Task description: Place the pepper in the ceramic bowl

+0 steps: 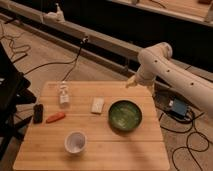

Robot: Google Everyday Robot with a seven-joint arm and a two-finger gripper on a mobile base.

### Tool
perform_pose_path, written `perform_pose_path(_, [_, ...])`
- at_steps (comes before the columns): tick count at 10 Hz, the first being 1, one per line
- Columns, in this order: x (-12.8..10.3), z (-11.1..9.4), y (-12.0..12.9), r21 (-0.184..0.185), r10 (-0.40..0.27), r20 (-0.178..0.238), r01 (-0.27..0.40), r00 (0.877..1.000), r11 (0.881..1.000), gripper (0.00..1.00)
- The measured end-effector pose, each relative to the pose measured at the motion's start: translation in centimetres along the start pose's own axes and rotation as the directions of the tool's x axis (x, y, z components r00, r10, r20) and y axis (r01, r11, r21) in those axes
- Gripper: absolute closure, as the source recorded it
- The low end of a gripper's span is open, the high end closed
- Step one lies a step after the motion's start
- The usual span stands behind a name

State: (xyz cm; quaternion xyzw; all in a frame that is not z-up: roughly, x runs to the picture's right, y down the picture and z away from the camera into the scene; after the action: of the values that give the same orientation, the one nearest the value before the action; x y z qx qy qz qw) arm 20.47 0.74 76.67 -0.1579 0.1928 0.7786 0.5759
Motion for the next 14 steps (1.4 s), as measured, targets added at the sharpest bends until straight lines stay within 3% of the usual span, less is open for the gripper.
perform_pose_path(7, [0.0,-0.1,0.0,0.003,-0.002,0.002,0.002,1.0,1.0,0.2])
perform_pose_path(8, [-0.2,-0.2,-0.3,0.017,-0.014,0.009,0.013,1.0,1.0,0.2])
perform_pose_path(9, [-0.6,-0.5,-0.8,0.054,-0.037,0.021,0.035,0.999,0.998,0.2])
perform_pose_path(10, [-1.6,-1.2,-0.6,0.108,-0.089,0.047,0.083,0.995,0.991,0.2])
perform_pose_path(11, [-3.0,-2.1,0.8,0.18,-0.18,0.081,0.163,0.98,0.97,0.2])
perform_pose_path(12, [-3.7,-2.5,3.1,0.22,-0.26,0.099,0.234,0.961,0.947,0.2])
perform_pose_path(14, [-3.4,-2.1,8.6,0.238,-0.385,0.104,0.353,0.917,0.905,0.2])
